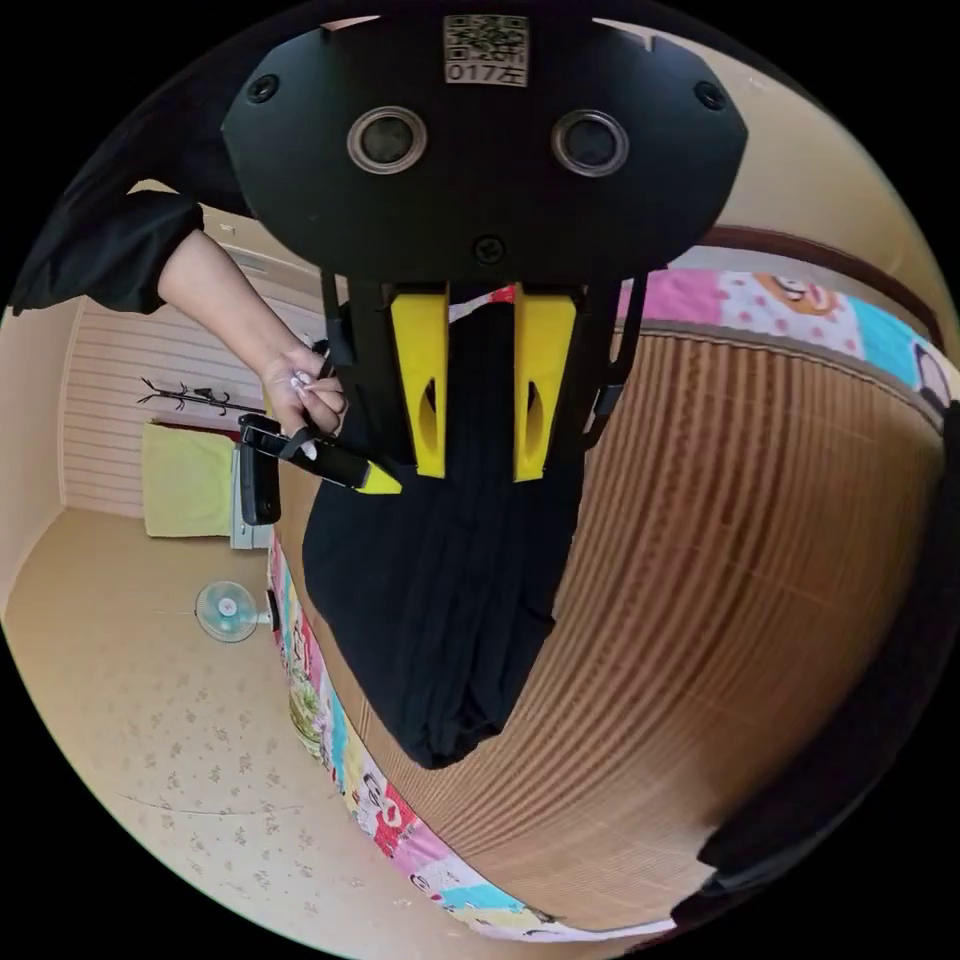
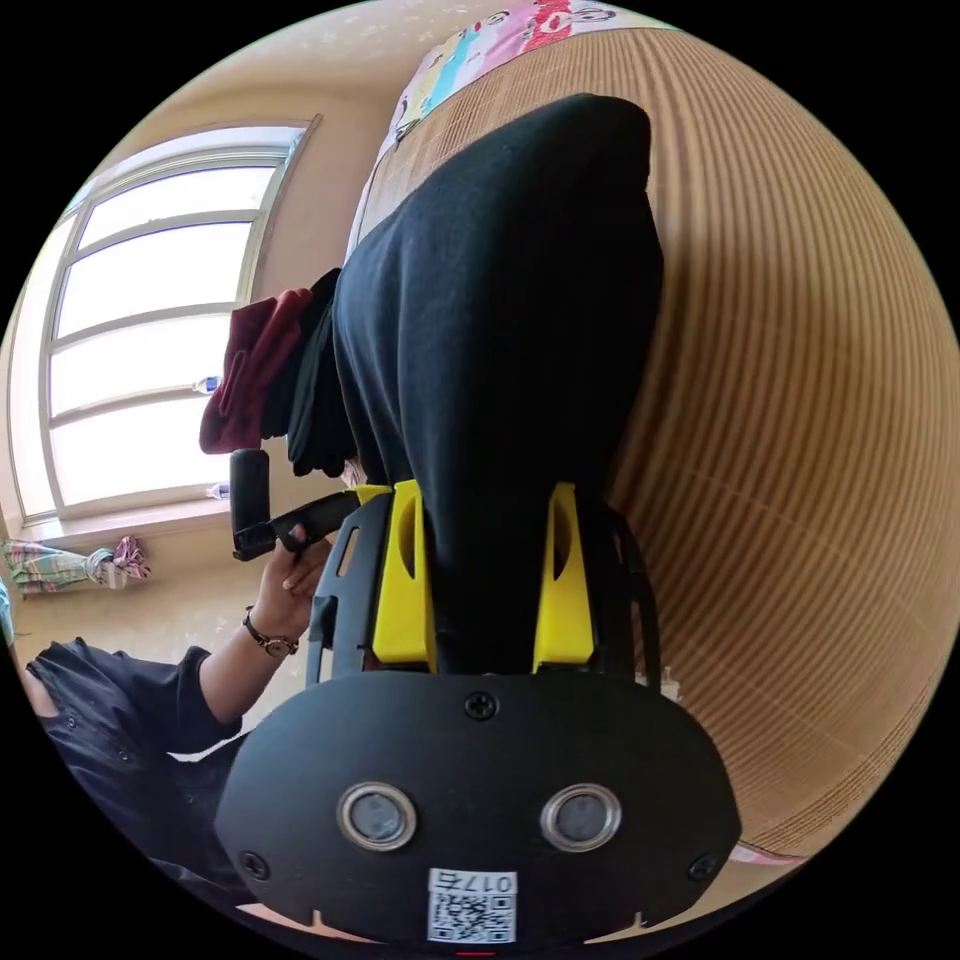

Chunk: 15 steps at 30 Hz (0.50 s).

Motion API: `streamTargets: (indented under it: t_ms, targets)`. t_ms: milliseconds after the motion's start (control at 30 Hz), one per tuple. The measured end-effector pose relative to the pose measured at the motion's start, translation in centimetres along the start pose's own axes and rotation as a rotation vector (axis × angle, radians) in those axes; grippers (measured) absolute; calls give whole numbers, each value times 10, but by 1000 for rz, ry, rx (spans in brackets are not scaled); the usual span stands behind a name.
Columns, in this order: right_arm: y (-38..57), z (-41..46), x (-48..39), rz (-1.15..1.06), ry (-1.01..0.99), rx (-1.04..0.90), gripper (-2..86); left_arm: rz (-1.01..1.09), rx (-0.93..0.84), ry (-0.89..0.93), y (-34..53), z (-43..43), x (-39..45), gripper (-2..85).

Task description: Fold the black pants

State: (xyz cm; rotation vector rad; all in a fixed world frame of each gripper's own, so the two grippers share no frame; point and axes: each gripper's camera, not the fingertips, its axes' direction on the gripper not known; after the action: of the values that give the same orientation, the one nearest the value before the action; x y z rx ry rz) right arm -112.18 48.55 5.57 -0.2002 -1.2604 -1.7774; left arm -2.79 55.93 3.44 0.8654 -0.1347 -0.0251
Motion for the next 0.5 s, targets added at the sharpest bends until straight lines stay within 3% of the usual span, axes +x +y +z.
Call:
streamTargets:
  t_ms: [100, 200, 333, 500]
  targets:
    - [-32, 83, -59, 28, -18, 9, 172, 112, 143, -139, 20, -99, -30, 101]
    - [-63, 154, -110, 70, -64, 49, 172, 234, 157, -251, 52, -158, -38, 100]
    - [-87, 208, -158, 101, 55, -1, 172, 310, 134, -330, 99, -171, -37, 101]
    - [-62, 183, -157, 73, -2, -76, 149, 324, 186, -278, 150, -131, -10, 101]
